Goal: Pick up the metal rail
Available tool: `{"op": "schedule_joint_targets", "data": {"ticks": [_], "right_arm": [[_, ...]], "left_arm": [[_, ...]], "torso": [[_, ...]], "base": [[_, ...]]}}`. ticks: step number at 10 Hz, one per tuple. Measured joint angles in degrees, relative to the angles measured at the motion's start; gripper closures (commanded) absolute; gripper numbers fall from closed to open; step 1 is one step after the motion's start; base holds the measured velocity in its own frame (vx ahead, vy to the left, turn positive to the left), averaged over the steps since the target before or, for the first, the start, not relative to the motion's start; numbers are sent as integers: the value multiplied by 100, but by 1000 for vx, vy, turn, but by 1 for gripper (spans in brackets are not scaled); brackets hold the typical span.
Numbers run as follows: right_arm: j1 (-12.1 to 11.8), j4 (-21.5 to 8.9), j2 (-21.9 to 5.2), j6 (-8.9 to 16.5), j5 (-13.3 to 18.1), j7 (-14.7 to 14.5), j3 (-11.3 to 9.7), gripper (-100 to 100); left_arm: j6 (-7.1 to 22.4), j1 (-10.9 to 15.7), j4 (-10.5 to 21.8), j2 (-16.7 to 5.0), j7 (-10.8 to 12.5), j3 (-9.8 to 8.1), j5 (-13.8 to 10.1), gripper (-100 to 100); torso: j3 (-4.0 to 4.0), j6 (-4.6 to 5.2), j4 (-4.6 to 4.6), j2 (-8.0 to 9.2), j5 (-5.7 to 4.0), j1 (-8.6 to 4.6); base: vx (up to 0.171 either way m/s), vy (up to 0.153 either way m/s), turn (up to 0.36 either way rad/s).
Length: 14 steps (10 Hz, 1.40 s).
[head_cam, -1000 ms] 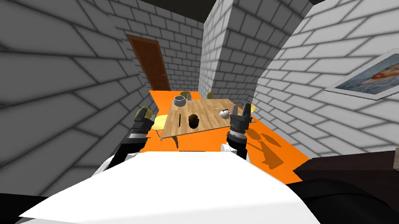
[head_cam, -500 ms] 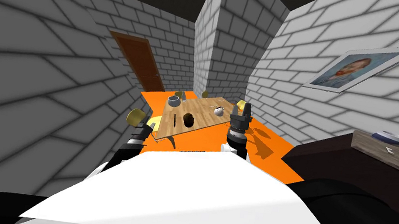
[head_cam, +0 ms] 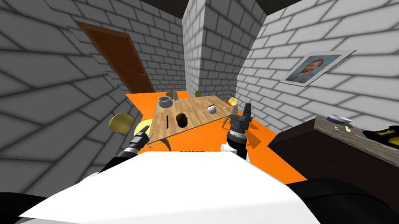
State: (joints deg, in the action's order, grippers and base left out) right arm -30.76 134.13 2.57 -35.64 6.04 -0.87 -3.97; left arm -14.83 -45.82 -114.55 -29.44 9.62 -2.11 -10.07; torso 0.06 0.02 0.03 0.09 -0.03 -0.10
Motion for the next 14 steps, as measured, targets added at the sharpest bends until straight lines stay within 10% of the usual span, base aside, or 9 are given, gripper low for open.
{"op": "schedule_joint_targets", "data": {"ticks": [14], "right_arm": [[-1, 0, -1, 0, 0, 0, 1, 0]], "left_arm": [[740, -1111, 2007, -1960, 567, 848, -614, -100]], "torso": [[-13, -2, -4, -23, 3, 18]], "base": [[31, -25, -293]]}}
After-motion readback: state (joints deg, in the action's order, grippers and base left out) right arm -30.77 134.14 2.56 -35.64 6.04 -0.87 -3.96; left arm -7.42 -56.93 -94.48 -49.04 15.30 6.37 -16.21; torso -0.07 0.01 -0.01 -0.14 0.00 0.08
